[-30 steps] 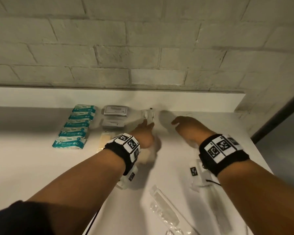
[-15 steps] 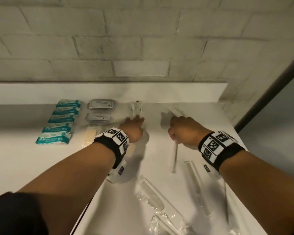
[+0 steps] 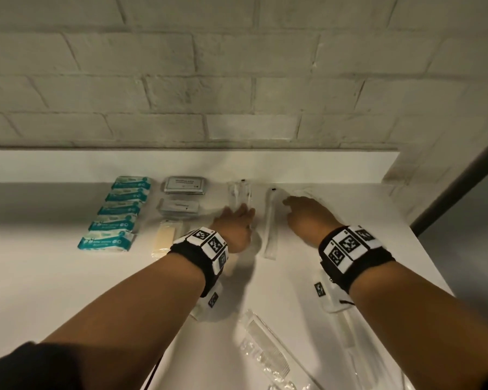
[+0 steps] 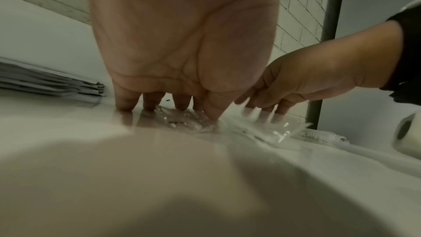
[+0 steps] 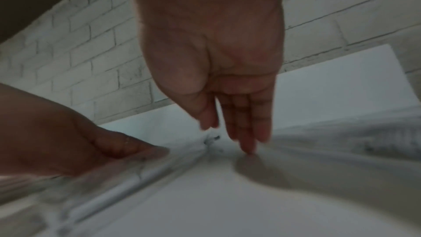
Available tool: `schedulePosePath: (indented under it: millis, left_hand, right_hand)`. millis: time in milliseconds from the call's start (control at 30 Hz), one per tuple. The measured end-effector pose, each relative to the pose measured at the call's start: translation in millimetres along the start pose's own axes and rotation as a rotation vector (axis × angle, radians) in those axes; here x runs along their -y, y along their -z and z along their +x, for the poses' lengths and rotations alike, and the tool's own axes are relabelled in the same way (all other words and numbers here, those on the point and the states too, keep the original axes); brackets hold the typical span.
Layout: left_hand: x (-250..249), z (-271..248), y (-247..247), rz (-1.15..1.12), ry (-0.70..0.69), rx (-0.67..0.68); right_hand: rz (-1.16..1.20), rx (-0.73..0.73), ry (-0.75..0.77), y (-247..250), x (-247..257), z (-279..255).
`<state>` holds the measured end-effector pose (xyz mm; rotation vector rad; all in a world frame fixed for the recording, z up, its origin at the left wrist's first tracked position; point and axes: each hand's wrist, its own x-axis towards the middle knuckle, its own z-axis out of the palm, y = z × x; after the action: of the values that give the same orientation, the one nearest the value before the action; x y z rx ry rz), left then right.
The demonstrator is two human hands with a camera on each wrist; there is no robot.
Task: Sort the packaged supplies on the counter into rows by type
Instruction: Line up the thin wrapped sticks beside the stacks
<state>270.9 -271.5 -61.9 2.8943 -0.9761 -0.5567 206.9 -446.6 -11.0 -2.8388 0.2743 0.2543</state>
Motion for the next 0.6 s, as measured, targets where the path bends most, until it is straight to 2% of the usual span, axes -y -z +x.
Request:
schedulePosePath:
  millis: [167, 267, 400, 500, 600]
  left_hand:
    - [-2, -1, 2, -0.045, 0.045, 0.046]
    - [-8, -8, 6, -0.052, 0.057, 0.024]
    - [-9, -11, 5, -0.022, 0.054, -0.025]
    - [-7, -9, 3, -0.040, 0.057, -0.001]
    - [-7, -9, 6, -0.069, 0.052, 0.022]
  right_hand:
    - [0.061, 0.056, -0.089, -19, 21, -1]
    - [0.080, 0.069, -0.143, -26, 31, 8]
    - [0.109, 0.008, -0.236, -23, 24, 22]
    - [-0.114, -0.146, -0.084, -19, 15, 20]
    - [-0.373, -0.127, 0.078, -20, 19, 18]
